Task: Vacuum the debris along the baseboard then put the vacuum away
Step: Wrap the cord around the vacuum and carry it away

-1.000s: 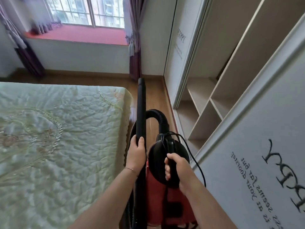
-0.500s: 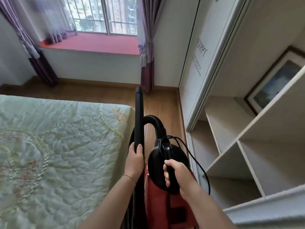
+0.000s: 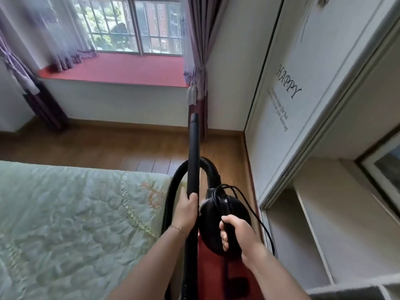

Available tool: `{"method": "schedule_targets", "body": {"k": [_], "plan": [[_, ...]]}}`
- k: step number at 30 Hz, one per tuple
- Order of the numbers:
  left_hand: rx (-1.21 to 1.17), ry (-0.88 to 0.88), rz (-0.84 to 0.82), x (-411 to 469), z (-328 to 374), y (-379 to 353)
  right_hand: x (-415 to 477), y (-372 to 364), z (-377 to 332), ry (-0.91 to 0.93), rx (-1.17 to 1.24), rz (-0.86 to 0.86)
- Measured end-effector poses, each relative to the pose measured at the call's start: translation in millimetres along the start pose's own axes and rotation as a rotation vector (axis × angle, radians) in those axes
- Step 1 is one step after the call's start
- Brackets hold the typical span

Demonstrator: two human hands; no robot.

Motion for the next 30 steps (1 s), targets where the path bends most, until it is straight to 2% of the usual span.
{"method": "schedule_targets", "body": {"k": [9,15,19,26,30], "plan": [[-0.027,-0.007,-0.113,153,56,-42,130,28,-97,0.033,0.009,0.022],[-0.005,0.116,-0.045,246,64,-89,226,65,-131,-0.006,0.014,0.008],[-0.011,0.120,0.002,306,76,-117,295,91,-156,-0.015,-0.005,-0.013],[0.017,0.022,-0.011,416,77,-169,419,124,-175,0.009,-0.013,0.010],[0.061,-0.041,-0.046,489,56,-197,496,138,-168,0.044,-0.022,0.033]]}}
Point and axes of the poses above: each hand's wrist, its own x-axis towards the middle knuckle, its own y-axis out of the back of the hand, z = x × y, the point moved 6 cm from there along x, towards the middle knuckle, and after that the axes turned 5 degrees about y, right-handed, at the moved point
